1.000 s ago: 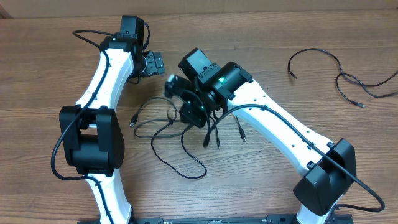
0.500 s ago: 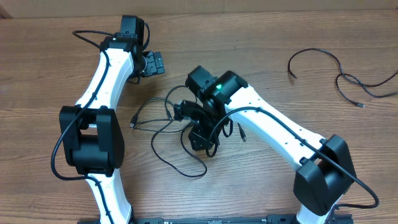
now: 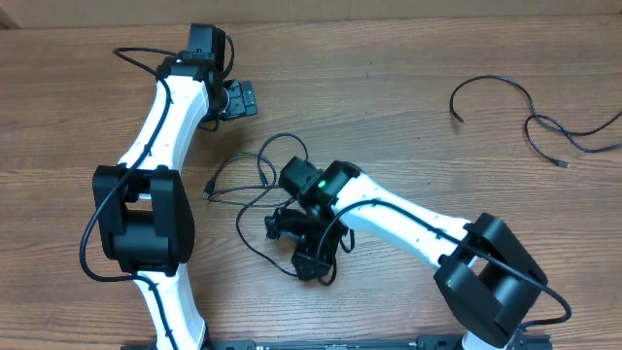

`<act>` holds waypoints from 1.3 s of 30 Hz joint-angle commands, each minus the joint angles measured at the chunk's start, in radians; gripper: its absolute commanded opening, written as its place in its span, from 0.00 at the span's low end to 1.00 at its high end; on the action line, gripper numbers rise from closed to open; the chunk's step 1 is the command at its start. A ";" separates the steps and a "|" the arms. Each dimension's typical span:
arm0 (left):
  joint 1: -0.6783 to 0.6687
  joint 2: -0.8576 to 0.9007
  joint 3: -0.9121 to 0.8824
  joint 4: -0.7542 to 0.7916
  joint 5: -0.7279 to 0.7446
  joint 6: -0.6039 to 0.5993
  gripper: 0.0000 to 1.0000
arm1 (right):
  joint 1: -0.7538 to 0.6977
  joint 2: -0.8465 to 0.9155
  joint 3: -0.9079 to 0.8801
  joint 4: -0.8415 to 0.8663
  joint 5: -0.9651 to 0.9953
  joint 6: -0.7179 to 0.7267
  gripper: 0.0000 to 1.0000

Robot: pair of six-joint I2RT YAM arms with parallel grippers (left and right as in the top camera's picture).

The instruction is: Untangle cables

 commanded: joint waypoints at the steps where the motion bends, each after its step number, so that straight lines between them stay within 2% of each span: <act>1: -0.001 0.017 0.002 0.000 -0.013 0.001 1.00 | 0.023 -0.015 -0.042 0.052 -0.013 -0.016 0.57; 7: -0.001 0.016 0.002 0.000 -0.013 0.001 1.00 | 0.049 -0.015 -0.127 0.167 -0.013 -0.033 0.57; 13: -0.001 0.017 0.002 0.000 -0.013 0.001 1.00 | 0.048 -0.015 -0.131 0.173 -0.013 -0.033 0.54; 15: -0.001 0.017 0.002 0.000 -0.013 0.001 0.99 | 0.048 -0.015 -0.131 0.173 -0.012 -0.033 0.39; 16: -0.002 0.016 0.002 0.000 -0.013 0.001 1.00 | 0.048 -0.015 -0.131 0.173 -0.012 -0.033 0.25; 17: -0.002 0.017 0.002 0.000 -0.013 0.001 1.00 | 0.048 -0.015 -0.131 0.172 -0.012 -0.033 0.17; 19: -0.002 0.017 0.002 0.000 -0.013 0.001 1.00 | 0.048 -0.015 -0.131 0.172 -0.012 -0.033 0.04; 26: -0.001 0.017 0.002 0.000 -0.013 0.001 1.00 | 0.048 -0.015 -0.126 0.165 -0.013 -0.028 0.04; 30: -0.004 0.017 0.002 0.000 -0.013 0.001 0.99 | 0.048 -0.016 -0.064 0.115 -0.036 -0.003 0.04; 35: -0.004 0.017 0.002 0.001 -0.013 0.001 1.00 | 0.048 -0.016 0.139 -0.033 -0.050 -0.003 0.04; 39: -0.004 0.016 0.002 0.000 -0.013 0.001 1.00 | 0.048 -0.016 0.373 -0.167 -0.037 -0.003 0.04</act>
